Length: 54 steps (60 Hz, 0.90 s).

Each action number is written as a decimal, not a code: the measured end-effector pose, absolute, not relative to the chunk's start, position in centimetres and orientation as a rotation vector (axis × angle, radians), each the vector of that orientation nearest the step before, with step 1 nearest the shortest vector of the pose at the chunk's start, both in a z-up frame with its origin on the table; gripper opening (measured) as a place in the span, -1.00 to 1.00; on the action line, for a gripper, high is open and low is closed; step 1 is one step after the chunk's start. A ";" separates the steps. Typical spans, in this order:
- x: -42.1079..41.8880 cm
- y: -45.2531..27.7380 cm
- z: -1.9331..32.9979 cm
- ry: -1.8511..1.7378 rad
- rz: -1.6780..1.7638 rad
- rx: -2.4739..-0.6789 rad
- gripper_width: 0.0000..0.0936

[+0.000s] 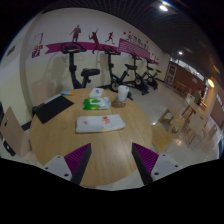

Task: Fold towel

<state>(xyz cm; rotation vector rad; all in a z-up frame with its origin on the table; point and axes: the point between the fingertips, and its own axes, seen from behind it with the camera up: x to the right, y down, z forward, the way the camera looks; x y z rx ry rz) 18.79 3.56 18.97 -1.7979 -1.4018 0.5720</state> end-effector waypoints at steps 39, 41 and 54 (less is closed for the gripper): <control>7.5 -11.0 14.3 -1.545 0.717 -1.659 0.83; 6.6 -10.9 13.6 -1.544 0.727 -1.659 0.83; -0.5 -9.1 8.6 -1.561 0.764 -1.658 0.81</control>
